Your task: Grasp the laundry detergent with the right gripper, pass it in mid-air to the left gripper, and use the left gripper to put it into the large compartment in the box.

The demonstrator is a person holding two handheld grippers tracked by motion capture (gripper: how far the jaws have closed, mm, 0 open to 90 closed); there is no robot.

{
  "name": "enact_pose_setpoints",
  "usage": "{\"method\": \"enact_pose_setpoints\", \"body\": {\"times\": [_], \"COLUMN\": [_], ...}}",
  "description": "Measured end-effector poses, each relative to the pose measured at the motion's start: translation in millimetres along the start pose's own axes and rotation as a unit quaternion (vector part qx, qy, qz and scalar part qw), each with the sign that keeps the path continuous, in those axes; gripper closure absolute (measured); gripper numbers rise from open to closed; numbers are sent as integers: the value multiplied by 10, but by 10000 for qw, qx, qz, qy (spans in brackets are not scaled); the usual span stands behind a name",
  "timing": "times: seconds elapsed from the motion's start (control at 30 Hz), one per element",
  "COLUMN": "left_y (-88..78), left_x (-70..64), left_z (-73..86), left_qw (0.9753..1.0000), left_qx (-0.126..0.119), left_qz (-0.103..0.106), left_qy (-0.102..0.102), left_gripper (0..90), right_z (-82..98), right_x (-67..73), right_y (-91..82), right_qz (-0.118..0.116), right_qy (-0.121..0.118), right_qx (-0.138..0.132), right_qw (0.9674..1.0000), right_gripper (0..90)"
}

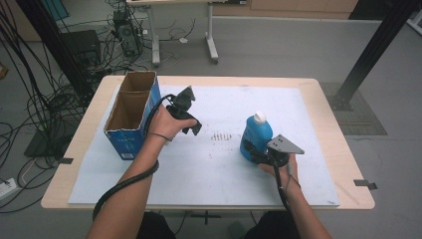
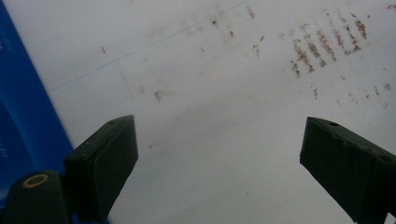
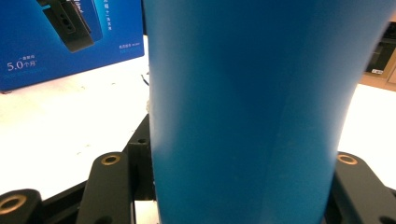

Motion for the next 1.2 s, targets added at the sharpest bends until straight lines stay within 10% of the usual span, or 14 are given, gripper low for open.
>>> {"method": "enact_pose_setpoints", "body": {"times": [1.2], "left_y": [20], "left_x": [-46], "left_z": [24], "left_qw": [10000], "left_qx": [6], "left_qz": [30], "left_qy": [-4], "left_gripper": [117], "right_z": [1], "right_x": [-5], "right_y": [-2], "right_qz": [17], "right_qy": [61], "right_qx": [12], "right_qw": [10000], "right_gripper": [430]}}
Point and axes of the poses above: each handheld gripper's, and its own axes: y roughly forward along the jaws, z roughly out of its underside, x roughly to its left, the point moved 9 cm from there along y, roughly forward along the jaws, and after that the axes turned 2 degrees about -x, right-handed, at the moved point
